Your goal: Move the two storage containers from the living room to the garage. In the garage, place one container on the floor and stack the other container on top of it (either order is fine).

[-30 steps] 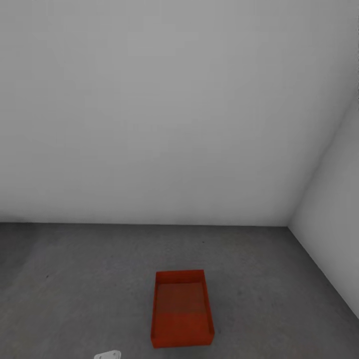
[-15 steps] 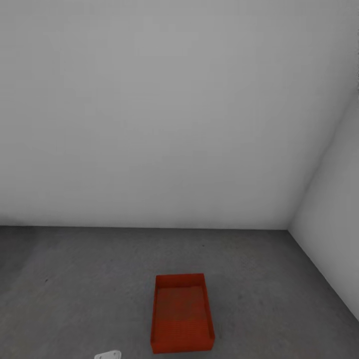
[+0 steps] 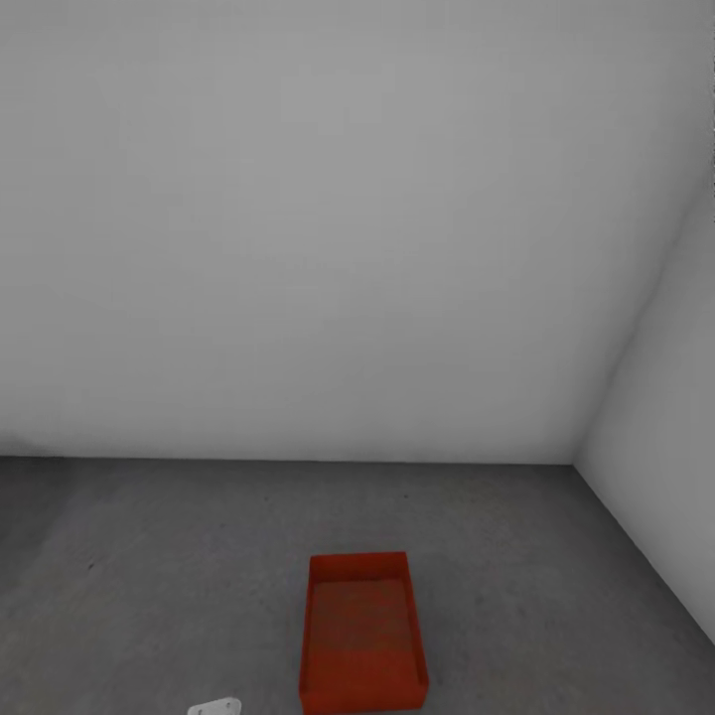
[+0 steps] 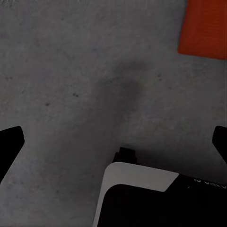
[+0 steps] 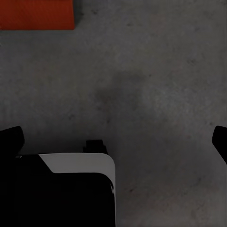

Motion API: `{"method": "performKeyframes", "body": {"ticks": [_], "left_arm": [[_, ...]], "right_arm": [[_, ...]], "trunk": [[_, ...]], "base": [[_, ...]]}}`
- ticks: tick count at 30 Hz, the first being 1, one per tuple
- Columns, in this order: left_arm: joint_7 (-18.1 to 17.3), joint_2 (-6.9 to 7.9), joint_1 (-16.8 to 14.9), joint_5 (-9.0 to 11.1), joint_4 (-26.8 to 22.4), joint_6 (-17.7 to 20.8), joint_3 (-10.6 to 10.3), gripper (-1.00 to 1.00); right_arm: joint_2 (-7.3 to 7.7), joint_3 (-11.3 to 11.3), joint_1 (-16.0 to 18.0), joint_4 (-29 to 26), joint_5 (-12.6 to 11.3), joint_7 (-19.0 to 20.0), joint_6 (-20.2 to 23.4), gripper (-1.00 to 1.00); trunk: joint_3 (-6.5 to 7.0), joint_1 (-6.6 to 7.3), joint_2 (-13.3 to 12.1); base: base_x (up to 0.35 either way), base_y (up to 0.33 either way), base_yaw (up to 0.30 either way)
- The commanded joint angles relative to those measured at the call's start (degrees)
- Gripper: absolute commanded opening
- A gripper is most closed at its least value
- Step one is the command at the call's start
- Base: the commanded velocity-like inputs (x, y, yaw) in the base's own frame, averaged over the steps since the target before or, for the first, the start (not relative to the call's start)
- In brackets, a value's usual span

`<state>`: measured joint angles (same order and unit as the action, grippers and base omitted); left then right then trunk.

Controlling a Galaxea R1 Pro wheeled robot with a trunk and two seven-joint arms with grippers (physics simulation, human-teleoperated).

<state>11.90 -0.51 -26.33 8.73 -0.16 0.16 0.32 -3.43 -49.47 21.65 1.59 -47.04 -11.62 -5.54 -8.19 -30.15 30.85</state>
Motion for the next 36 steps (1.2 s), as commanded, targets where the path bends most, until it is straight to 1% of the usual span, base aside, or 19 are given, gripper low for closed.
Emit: {"method": "performKeyframes", "body": {"ticks": [1,8,9,11,12,13,14,16,17,19,22,30,36], "left_arm": [[0.14,-0.01,-0.04,0.41,-0.02,0.02,-0.02,1.00],[0.08,0.00,0.01,0.41,-0.02,-0.01,-0.02,1.00],[0.04,0.02,0.04,0.41,-0.02,-0.02,-0.03,1.00],[-0.50,0.04,0.12,0.41,-0.02,-0.05,-0.03,1.00],[-1.35,0.07,0.21,0.41,-0.02,-0.04,-0.03,1.00],[-1.94,0.11,0.24,0.41,-0.02,-0.03,-0.03,1.00],[-3.43,0.21,0.30,0.41,-0.02,-0.01,-0.02,1.00],[-5.15,0.38,0.34,0.41,-0.02,0.02,-0.02,1.00],[-6.81,0.62,0.36,0.41,-0.02,0.05,-0.04,1.00],[-8.83,0.99,0.38,0.41,-0.02,0.11,-0.05,1.00],[-10.27,1.36,0.39,0.41,-0.02,0.12,-0.05,1.00],[-11.20,1.71,0.40,0.40,-0.02,0.11,-0.06,1.00],[-11.42,1.77,0.40,0.40,-0.02,0.11,-0.06,1.00]], "right_arm": [[-0.06,-0.45,0.06,0.17,-0.51,0.01,-0.26,1.00],[-0.05,-0.51,-0.04,0.17,-0.38,0.63,-0.26,1.00],[-0.04,-0.50,-0.14,0.17,-0.34,1.02,-0.26,1.00],[0.06,-0.49,-0.66,0.17,-0.19,3.05,-0.26,1.00],[0.10,-0.51,-1.00,0.17,-0.10,5.00,-0.23,1.00],[0.15,-0.52,-1.14,0.17,-0.06,6.07,-0.21,1.00],[0.28,-0.49,-1.34,0.17,-0.03,8.19,-0.20,1.00],[0.45,-0.48,-1.47,0.17,-0.02,10.04,-0.16,1.00],[0.61,-0.47,-1.55,0.18,0.00,11.48,-0.13,1.00],[0.74,-0.46,-1.62,0.19,0.01,12.75,-0.11,1.00],[0.78,-0.47,-1.68,0.20,0.01,13.56,-0.07,1.00],[0.57,-0.50,-2.41,0.17,0.16,14.64,-0.10,1.00],[0.90,-0.46,-2.64,0.17,0.11,18.02,-0.16,1.00]], "trunk": [[-0.01,-0.02,0.09],[0.34,-0.02,0.09],[0.35,-0.02,0.09],[0.37,-0.02,0.09],[0.38,-0.02,0.09],[0.38,-0.02,0.09],[0.38,-0.02,0.09],[0.39,-0.02,0.09],[0.39,-0.02,0.09],[0.39,-0.02,0.09],[0.39,-0.02,0.09],[0.39,-0.02,0.09],[0.39,-0.02,0.09]], "base": [[0.000,0.000,0.000],[0.000,0.000,0.000],[0.000,0.000,0.000],[0.000,0.000,0.000],[0.000,0.000,0.000],[0.000,0.000,0.000],[0.000,0.000,0.000],[0.000,0.000,0.000],[0.000,0.000,0.000],[0.000,0.000,0.000],[0.000,0.000,0.000],[0.000,0.000,0.000],[0.000,0.000,0.000]]}}
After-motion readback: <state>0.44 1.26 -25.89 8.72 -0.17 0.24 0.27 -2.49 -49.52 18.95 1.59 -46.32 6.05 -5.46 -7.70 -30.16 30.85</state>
